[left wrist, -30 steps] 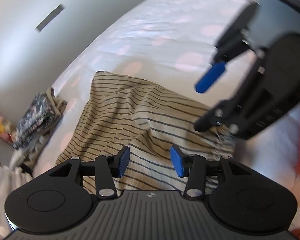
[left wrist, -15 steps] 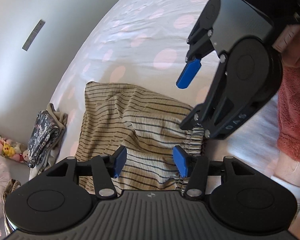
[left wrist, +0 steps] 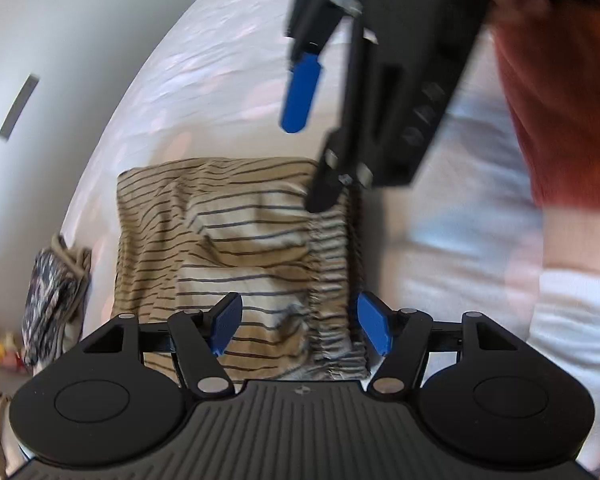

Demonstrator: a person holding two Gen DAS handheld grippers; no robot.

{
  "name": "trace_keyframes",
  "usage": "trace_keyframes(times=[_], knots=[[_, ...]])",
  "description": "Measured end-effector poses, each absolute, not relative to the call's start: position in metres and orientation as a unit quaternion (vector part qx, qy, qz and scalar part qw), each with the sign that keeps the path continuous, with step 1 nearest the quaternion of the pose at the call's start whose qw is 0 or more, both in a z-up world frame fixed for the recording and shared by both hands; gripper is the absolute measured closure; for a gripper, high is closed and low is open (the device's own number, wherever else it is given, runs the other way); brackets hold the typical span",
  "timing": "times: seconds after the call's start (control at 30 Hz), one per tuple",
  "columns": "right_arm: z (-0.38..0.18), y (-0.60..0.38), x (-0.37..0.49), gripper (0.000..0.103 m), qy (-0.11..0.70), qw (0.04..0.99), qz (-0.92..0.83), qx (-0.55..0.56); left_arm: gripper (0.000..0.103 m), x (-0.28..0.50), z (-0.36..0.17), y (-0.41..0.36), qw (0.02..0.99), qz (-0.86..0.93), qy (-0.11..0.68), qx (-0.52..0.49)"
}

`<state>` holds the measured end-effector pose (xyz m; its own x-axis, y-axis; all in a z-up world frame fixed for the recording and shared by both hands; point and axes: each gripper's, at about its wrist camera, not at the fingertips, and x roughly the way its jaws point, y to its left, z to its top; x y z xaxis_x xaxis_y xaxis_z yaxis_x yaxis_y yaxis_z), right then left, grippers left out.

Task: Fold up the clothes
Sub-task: 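Bring both open tools to the elastic cuffs of the trousers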

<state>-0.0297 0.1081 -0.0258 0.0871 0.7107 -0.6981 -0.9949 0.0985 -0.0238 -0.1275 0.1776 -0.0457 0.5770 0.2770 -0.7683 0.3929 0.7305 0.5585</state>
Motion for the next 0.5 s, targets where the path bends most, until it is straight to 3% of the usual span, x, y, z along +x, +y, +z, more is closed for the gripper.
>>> trace_keyframes(times=[0.2,0.5], knots=[[-0.029,0.118,-0.047,0.039,0.236,0.612,0.674,-0.341,0.041,-0.138,-0.053,0.177,0.838,-0.072,0.418,0.342],[-0.057,0.134,-0.059,0.039,0.214,0.532,0.707,-0.414,0.041,-0.122,-0.081,0.204,0.842,-0.076,0.459,0.272]])
